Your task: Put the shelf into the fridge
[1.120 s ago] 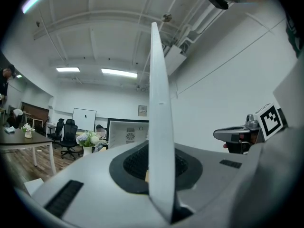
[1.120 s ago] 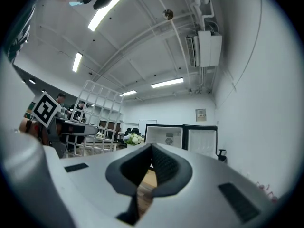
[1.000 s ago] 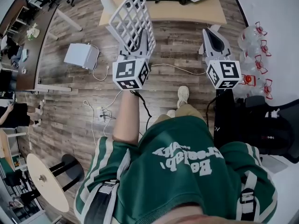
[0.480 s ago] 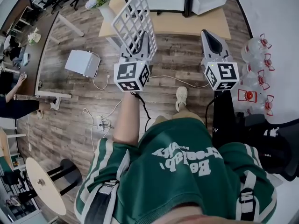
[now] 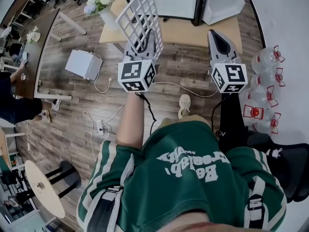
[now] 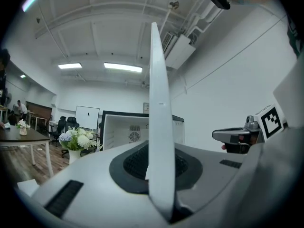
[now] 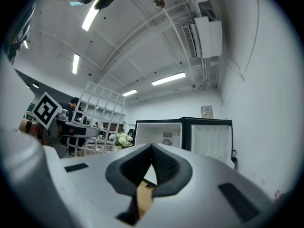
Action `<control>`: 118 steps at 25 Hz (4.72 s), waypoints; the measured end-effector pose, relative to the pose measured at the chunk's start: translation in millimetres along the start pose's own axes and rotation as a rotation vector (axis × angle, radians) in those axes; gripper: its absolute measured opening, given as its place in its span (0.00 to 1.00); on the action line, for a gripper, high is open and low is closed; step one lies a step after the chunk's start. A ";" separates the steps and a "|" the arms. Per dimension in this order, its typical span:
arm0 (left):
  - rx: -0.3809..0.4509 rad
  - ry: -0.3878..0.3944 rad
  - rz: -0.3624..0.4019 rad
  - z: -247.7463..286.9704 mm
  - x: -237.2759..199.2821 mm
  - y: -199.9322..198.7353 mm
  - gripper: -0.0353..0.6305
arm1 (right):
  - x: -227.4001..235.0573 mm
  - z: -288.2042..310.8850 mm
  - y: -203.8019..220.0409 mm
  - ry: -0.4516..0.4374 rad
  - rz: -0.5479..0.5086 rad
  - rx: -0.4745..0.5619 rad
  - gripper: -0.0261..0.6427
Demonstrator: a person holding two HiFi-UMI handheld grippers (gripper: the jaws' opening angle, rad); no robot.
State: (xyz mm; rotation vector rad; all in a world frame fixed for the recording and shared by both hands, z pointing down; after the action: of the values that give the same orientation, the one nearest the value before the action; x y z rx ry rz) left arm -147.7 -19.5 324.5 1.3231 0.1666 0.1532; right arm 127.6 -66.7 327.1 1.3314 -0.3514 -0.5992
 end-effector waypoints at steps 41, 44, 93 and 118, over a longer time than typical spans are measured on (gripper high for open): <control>0.096 0.097 -0.933 219.5 -80.6 31.2 0.12 | 105.0 175.8 -13.2 -0.109 -0.001 -0.009 0.04; 0.147 0.148 -1.028 227.9 -86.9 37.6 0.12 | 105.1 177.6 -14.8 -0.093 -0.001 -0.015 0.04; 0.271 0.308 -1.553 302.3 -117.9 83.4 0.12 | 80.0 181.0 -32.0 0.076 0.093 -0.020 0.04; 0.297 0.223 -1.556 311.7 -111.1 86.3 0.12 | 83.7 188.2 -29.2 0.026 0.075 -0.035 0.04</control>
State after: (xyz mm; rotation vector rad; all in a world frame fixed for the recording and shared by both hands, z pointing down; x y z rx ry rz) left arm -193.1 -317.7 485.9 1.1346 1.3728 -1.0756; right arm 82.7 -269.9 331.6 1.2857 -0.3663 -0.5233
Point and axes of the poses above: the fingertips, and each gripper's own axes: z forward along the fingers, x to its right, y out of its underside, the point moved 10 cm from there along -z, backward along the fingers, and after that the axes turned 15 degrees about -x, right-handed, at the moved point
